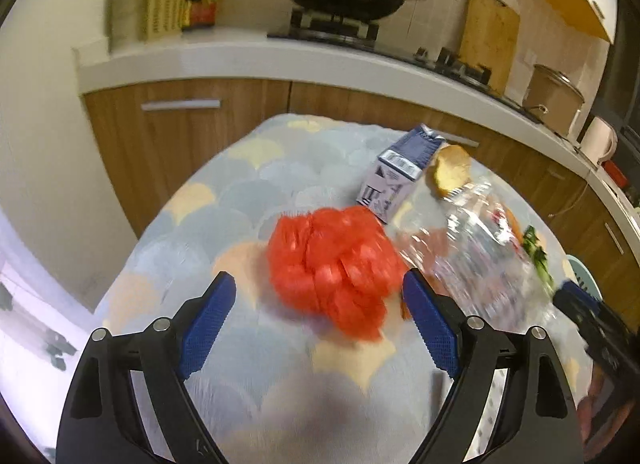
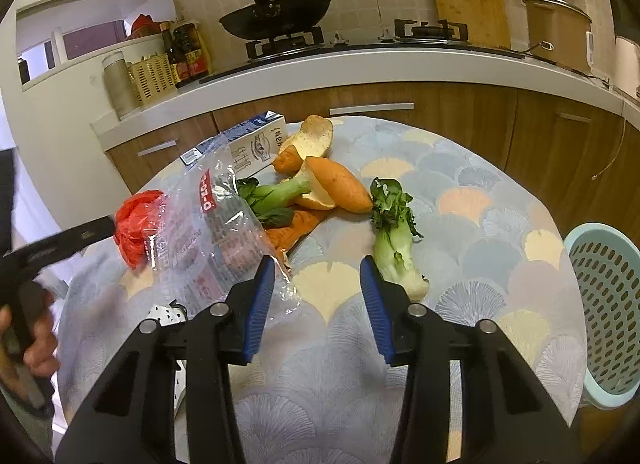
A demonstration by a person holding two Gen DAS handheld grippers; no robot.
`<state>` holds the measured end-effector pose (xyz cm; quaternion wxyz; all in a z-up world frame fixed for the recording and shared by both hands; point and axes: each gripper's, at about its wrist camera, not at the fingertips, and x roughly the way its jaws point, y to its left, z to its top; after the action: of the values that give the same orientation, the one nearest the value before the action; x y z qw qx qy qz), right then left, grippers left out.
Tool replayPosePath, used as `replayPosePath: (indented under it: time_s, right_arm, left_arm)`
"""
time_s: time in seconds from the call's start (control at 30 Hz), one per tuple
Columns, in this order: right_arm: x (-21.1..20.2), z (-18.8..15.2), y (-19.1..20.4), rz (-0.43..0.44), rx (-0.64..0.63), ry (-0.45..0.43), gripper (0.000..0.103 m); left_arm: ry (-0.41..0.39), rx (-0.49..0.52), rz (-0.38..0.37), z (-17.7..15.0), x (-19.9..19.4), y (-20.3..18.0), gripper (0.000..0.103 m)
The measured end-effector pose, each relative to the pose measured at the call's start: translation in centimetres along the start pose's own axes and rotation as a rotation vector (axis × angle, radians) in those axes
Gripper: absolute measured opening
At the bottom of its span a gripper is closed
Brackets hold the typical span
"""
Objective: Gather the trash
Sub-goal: 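Move left tool to the red plastic bag while right tool reaches the clear bag, then close left tool on the red bag while right tool grasps the clear bag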
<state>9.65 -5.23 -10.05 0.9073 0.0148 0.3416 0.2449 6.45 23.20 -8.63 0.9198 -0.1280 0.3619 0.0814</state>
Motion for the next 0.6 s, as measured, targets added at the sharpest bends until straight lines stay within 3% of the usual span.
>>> replayPosePath:
  time_s: [0.17, 0.23, 0.43, 0.6]
  right_arm:
    - [0.3, 1.2, 1.7, 0.051, -0.033, 0.019, 0.041]
    - [1.0, 1.8, 2.9, 0.057, -0.068, 0.037, 0.053]
    - [4.5, 2.5, 4.3, 0.087, -0.072, 0.114, 0.069]
    - [6.3, 2.0, 4.7, 0.111, -0.056, 0.171, 0.070]
  left_arm:
    - [0.059, -0.070, -0.098, 0.8, 3.1, 1.1, 0.081]
    - [0.066, -0.093, -0.125, 0.7, 3.6, 1.4, 0.081]
    - [0.070, -0.079, -0.156, 0.5, 4.3, 0.8, 0.071]
    - [0.072, -0.051, -0.173, 0.5, 4.4, 0.0, 0.061]
